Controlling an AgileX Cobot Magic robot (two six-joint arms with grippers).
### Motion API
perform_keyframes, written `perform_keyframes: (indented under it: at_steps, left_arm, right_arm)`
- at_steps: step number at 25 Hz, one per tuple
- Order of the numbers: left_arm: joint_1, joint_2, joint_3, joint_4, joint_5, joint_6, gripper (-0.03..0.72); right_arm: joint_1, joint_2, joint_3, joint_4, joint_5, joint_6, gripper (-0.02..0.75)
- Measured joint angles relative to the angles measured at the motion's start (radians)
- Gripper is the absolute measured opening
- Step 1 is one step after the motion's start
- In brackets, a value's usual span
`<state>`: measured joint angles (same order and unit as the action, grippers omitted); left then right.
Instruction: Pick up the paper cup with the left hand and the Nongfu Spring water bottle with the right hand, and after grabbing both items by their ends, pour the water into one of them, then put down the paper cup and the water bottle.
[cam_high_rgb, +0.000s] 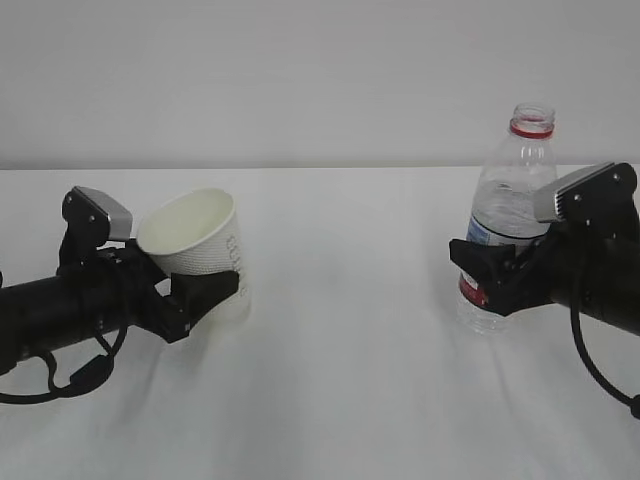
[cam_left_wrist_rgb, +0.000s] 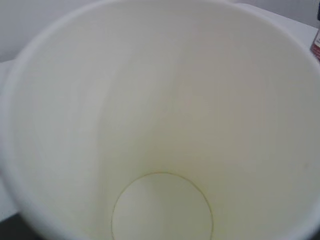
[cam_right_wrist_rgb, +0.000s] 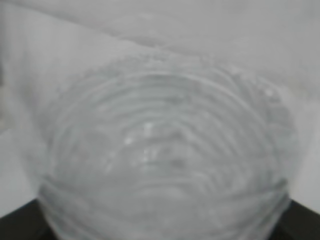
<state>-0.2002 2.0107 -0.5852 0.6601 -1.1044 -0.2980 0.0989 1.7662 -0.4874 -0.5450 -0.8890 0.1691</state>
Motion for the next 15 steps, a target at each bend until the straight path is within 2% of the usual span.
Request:
perform_keyframes:
  at_steps: [5, 15]
  left_arm:
    - [0.0, -0.07, 0.009, 0.099, 0.054, -0.056, 0.537]
    - [0.0, -0.212, 0.017, 0.303, 0.102, -0.205, 0.536]
  right_arm:
    - [0.0, -0.035, 0.0, -0.09, 0.065, 0.037, 0.521]
    - [0.0, -0.157, 0.0, -0.198, 0.15, 0.121, 0.521]
